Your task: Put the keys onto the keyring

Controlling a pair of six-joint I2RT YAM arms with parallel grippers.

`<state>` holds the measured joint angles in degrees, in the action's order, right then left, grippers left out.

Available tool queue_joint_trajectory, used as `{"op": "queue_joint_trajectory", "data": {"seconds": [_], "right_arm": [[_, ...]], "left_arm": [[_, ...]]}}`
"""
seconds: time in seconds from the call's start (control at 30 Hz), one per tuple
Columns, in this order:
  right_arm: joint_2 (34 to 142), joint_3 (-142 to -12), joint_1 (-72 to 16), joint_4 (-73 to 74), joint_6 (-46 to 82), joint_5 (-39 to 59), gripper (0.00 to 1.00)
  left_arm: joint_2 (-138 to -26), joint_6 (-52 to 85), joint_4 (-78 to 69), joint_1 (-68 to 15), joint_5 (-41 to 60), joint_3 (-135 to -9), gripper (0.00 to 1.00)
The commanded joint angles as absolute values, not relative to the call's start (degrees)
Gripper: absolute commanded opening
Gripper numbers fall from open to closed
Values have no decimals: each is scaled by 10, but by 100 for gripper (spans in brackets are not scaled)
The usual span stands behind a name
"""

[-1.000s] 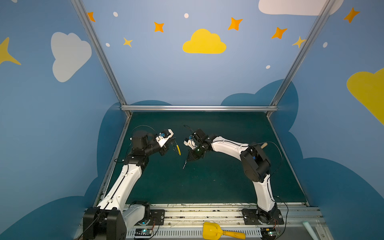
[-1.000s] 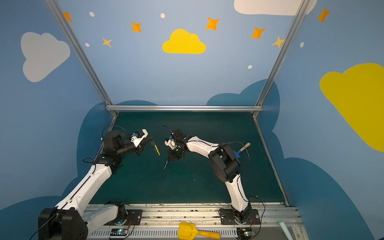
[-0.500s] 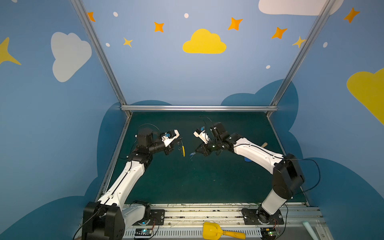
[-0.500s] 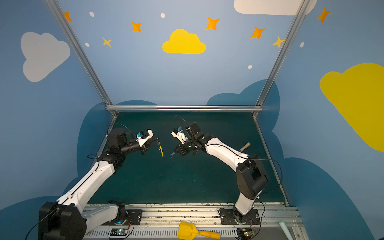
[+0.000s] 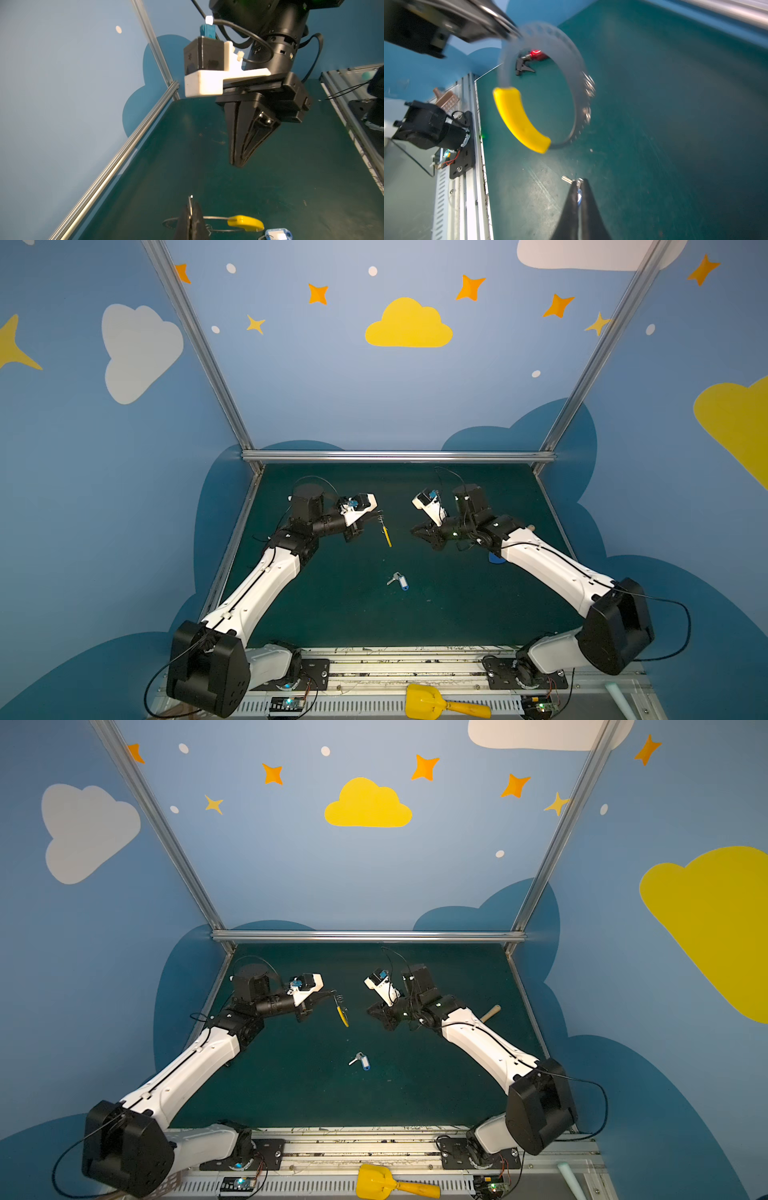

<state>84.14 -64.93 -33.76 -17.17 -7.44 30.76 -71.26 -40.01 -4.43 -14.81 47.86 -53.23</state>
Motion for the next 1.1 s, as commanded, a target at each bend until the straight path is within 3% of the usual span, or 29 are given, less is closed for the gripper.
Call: {"op": "queue_joint_trajectory", "data": {"seconds": [0.0, 0.43, 1.07], "right_arm": [[880, -652, -338, -230, -71, 326, 13], [1090, -776, -433, -444, 29, 183, 24], [1128, -804, -441, -451, 357, 301, 31]], "left_arm": [[-700, -397, -40, -124, 456, -525, 4], [-675, -388, -54, -64, 446, -470, 4], [-684, -360, -70, -61, 470, -460, 4]]}}
